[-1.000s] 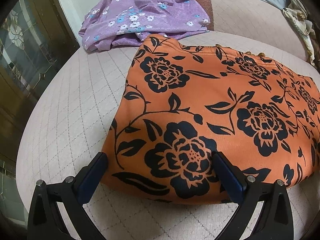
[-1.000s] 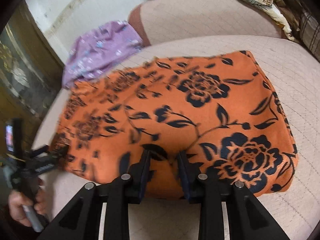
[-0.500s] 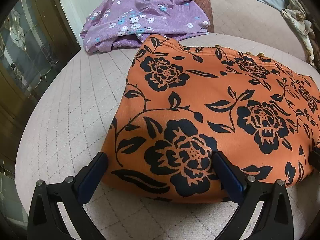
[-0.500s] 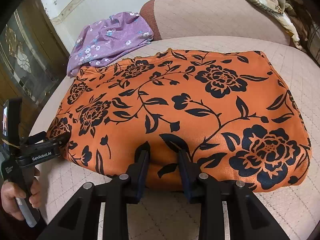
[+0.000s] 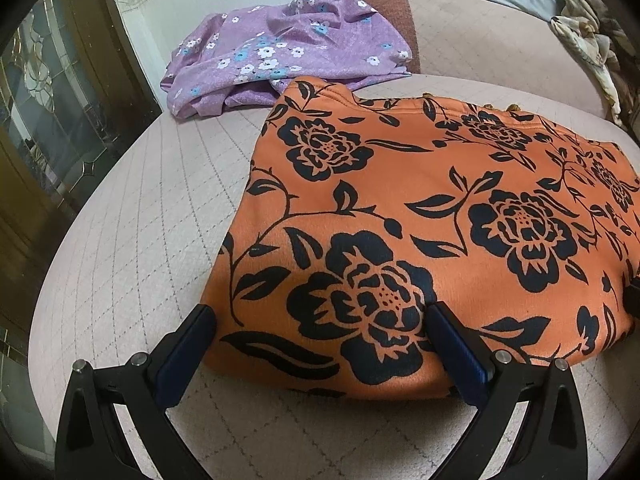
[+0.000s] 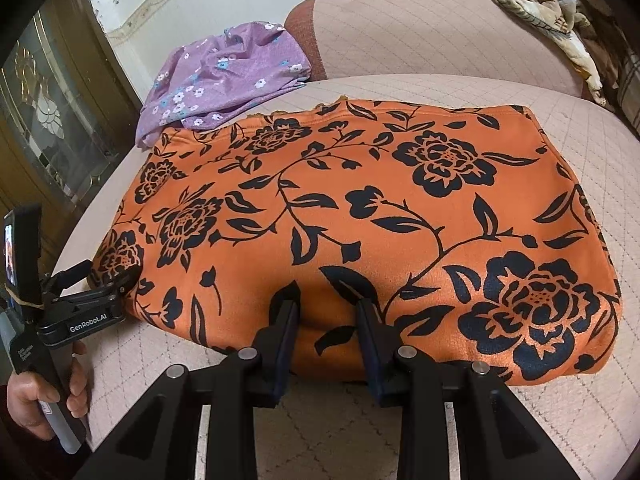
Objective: Fold small clothes
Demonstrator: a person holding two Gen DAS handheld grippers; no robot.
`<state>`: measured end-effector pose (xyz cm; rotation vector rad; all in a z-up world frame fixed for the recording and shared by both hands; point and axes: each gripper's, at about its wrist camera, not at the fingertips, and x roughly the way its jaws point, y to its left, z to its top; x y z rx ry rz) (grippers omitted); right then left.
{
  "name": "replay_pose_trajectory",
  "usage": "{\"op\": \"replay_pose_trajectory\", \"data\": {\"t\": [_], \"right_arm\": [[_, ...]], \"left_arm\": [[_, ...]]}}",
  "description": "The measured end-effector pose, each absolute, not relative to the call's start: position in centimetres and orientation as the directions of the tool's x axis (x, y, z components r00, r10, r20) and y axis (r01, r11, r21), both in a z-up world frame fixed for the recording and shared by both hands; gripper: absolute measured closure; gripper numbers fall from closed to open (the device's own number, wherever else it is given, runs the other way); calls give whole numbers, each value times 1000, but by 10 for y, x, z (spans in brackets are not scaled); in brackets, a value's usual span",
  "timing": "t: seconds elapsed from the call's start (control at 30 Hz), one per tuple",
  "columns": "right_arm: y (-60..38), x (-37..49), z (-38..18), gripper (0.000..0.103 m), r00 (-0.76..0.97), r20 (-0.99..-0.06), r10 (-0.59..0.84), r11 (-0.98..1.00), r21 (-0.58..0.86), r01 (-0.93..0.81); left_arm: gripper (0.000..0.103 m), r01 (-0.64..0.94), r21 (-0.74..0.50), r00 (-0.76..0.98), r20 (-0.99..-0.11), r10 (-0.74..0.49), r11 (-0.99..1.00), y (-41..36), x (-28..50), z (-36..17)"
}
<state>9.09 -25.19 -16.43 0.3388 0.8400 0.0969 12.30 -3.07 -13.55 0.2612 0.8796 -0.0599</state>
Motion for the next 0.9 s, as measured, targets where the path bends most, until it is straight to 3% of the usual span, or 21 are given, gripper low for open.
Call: {"op": "replay_pose_trajectory", "data": {"t": [0.9], "right_arm": [[-250,90,-164,68,670,-711,213,946,322,40]], "left_arm": [[0,162,178,635,-772,35,971,-27,124,-137]]}}
